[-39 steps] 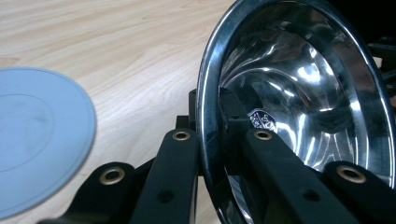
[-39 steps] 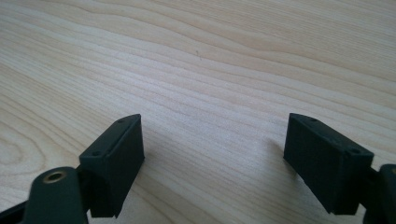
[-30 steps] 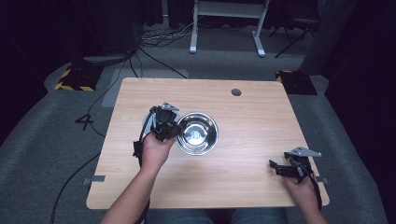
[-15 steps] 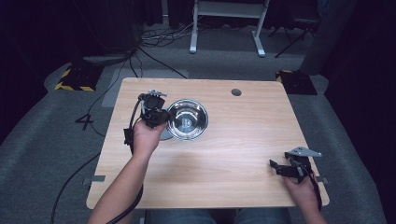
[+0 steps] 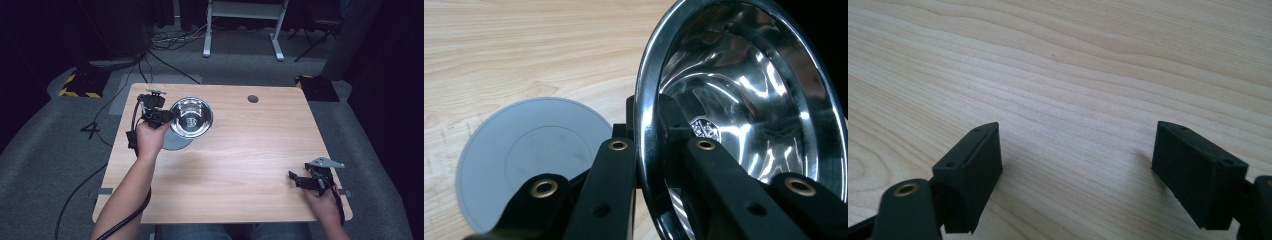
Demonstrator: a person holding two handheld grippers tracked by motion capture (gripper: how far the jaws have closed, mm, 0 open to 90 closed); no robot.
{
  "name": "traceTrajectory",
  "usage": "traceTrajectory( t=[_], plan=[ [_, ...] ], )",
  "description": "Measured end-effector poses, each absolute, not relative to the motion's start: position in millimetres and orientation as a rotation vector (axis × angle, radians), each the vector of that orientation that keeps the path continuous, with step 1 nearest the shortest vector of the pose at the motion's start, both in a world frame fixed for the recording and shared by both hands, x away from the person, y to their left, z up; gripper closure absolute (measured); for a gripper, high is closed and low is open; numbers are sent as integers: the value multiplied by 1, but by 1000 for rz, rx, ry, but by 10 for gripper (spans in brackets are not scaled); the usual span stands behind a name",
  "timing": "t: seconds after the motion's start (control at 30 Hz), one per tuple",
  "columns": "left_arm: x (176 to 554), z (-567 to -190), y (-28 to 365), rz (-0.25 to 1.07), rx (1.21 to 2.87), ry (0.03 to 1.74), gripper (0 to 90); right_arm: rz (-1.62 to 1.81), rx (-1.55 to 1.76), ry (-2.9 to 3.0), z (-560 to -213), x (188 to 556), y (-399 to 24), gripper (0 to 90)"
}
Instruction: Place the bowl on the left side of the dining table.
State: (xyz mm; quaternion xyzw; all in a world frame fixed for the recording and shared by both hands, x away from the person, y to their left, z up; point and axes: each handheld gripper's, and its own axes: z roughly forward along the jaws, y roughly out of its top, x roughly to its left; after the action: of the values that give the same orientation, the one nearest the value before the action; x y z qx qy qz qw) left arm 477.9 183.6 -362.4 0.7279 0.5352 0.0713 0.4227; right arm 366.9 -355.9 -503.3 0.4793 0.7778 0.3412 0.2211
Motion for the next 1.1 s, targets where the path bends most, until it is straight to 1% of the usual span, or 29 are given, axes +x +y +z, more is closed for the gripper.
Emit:
traceTrajectory(
  t=[0.13,0.43,0.53,0.57,0.93,1.1],
  plan=[
    [482,-364,193,171,1770,1367,865,943,1325,2150,-503,367,-356,204],
    [490,-368,207,200,1725,1452,865,950,1329,2150,-503,367,-356,204],
    [494,-370,213,204,1739,1472,865,949,1329,2149,-503,367,-356,204],
    [495,-371,215,224,1748,1479,865,949,1329,2149,-503,367,-356,204],
    [513,-390,222,202,1749,1560,865,949,1329,2149,-503,367,-356,204],
    [521,-404,225,147,1730,1596,865,949,1329,2150,-503,367,-356,204]
  ],
)
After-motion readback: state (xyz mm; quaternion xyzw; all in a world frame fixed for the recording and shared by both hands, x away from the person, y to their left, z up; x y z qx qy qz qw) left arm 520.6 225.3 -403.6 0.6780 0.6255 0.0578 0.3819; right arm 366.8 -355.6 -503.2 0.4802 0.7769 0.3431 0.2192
